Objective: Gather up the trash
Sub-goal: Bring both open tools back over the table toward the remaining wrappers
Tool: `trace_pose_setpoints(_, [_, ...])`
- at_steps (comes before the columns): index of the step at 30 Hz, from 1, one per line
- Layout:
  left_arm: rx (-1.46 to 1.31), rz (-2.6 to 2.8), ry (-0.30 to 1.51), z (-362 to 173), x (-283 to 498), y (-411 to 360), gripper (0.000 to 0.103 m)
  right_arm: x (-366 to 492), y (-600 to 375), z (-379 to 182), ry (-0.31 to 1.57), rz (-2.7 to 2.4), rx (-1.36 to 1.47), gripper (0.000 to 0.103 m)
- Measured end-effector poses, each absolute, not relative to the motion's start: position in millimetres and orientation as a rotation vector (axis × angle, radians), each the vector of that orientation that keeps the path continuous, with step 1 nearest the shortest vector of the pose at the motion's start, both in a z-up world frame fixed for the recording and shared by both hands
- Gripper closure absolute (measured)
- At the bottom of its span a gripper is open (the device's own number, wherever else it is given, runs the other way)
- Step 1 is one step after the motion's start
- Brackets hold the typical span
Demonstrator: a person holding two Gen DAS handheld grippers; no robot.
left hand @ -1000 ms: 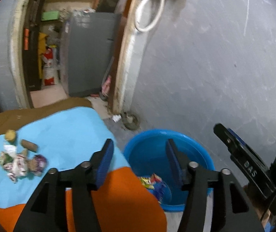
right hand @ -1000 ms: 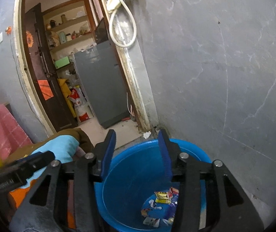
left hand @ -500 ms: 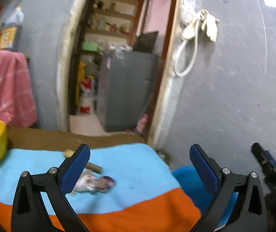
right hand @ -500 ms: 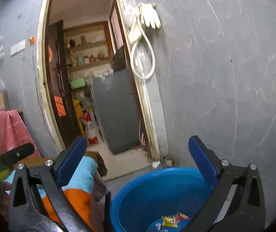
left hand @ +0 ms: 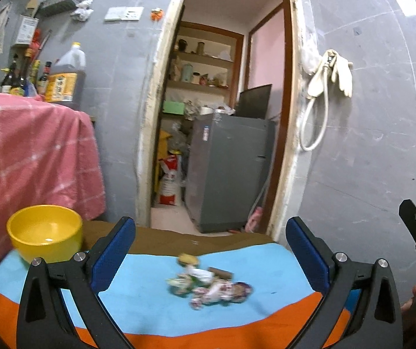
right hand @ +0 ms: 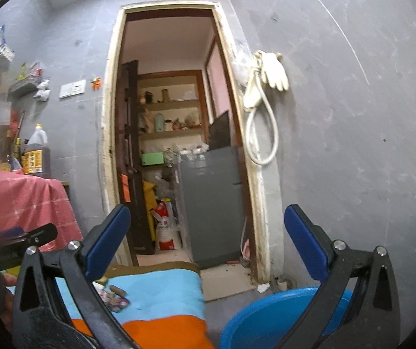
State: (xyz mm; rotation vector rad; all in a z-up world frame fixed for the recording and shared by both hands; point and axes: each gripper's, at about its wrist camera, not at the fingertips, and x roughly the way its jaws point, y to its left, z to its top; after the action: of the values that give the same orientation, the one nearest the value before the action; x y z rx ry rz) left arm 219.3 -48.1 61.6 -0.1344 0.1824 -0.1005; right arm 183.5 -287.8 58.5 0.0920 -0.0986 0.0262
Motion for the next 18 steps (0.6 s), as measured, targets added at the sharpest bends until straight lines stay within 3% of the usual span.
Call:
trace_pose_setpoints(9, [-0.106,-0.013,0.183,50.4,218.1,5.0,0.002,199.1,-243.3,53.6,-0.06,0.09,-0.002,0.0])
trace_pose_setpoints(18, [-0.101,-0.053,0.344,21.8,245.6,24.4,0.002,235.4,-214.8,36.7,0.151,0.16,-0.085,0.0])
